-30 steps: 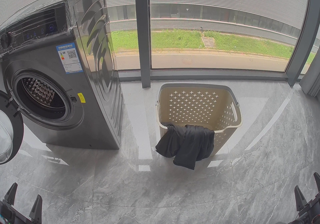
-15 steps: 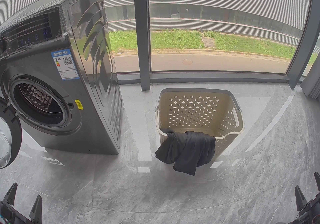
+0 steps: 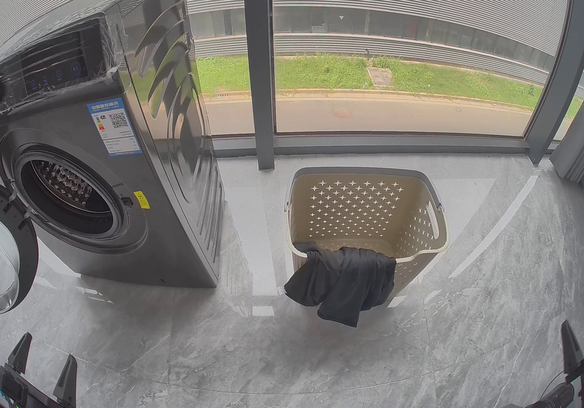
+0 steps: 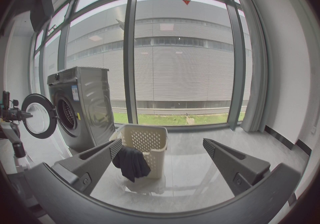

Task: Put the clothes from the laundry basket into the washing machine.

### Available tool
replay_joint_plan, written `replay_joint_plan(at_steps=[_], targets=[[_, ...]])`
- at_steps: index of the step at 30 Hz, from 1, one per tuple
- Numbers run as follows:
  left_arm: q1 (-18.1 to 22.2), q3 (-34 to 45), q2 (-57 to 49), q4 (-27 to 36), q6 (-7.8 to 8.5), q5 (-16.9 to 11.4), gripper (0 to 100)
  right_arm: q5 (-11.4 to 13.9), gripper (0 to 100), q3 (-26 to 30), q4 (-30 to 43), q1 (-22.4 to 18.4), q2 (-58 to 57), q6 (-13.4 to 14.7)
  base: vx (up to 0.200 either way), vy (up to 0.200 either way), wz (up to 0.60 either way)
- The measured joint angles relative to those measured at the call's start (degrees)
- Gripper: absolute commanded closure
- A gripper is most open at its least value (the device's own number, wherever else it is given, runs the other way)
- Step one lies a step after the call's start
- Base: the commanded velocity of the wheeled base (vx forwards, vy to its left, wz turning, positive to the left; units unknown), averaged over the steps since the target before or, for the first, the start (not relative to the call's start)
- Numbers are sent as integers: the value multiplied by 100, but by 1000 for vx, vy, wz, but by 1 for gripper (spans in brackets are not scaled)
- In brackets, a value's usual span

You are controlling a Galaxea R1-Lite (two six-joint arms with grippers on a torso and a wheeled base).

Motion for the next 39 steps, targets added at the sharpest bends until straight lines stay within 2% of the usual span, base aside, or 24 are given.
replay_joint_plan(at_steps=[5, 11, 16, 28, 35, 39], targets=[[5, 0, 0, -2, 5, -2, 0, 457, 0, -645, 177, 115, 610, 7, 0, 0, 0], [5, 0, 0, -2, 13, -2, 0, 1091, 0, -968, -102, 355, 1977, 7, 0, 0, 0], [0, 0, 0, -2, 13, -4, 0, 1326, 0, -1091, -652, 727, 3309, 24, 120, 0, 0], [0, 0, 0, -2, 18, -6, 0, 1240, 0, -1337, -2569, 1782, 6710, 463, 0, 0, 0], [5, 0, 0, -2, 13, -6, 0, 963, 0, -1642, -3565, 2239, 8692, 691, 0, 0, 0], [5, 0, 0, -2, 11, -4, 0, 724, 0, -1987, -4057, 2462, 9830, 852, 0, 0, 0]])
